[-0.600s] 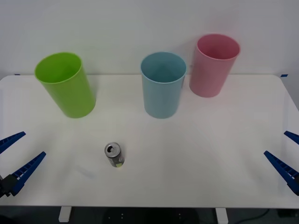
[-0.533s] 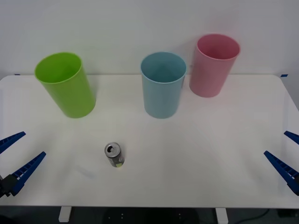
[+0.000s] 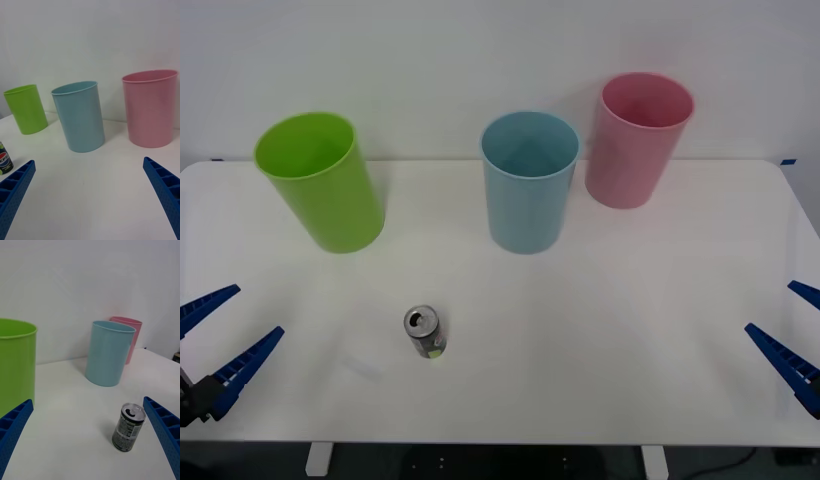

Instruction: Grasp the object on the table and drop it into the matching bin: aluminum can to the light blue bin, PET bottle to the pink bin.

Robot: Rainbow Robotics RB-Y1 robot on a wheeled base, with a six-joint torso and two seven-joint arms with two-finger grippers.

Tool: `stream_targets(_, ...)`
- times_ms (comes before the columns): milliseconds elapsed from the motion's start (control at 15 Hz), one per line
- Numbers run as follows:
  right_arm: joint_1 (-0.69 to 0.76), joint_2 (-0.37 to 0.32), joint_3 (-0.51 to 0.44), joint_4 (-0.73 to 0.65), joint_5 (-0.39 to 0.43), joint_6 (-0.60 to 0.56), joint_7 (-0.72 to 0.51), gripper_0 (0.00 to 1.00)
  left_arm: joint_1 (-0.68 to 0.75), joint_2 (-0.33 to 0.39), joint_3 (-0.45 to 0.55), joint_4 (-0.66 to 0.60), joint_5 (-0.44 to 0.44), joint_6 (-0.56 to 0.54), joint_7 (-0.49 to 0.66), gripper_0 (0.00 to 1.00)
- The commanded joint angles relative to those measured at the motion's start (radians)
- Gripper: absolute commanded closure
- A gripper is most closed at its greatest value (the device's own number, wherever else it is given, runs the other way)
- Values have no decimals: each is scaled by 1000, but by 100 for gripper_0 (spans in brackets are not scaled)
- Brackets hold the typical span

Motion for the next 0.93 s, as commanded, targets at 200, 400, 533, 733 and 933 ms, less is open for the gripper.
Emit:
stream_targets(200, 0, 0, 0, 0, 0, 0, 0, 0, 18, 1, -20, 2, -51, 1, -20, 0)
stream_targets(400, 0, 0, 0, 0, 0, 0, 0, 0, 29, -1, -45, 2, -108, 1, -31, 0)
stream_targets(533, 0, 0, 0, 0, 0, 0, 0, 0, 47, -1, -77, 3, -108, 12, -42, 0)
stream_targets(733, 0, 0, 0, 0, 0, 0, 0, 0, 76, -7, -132, 3, -108, 32, -63, 0)
stream_targets(933, 0, 0, 0, 0, 0, 0, 0, 0, 73, -51, -172, 48, -113, 43, -158, 0)
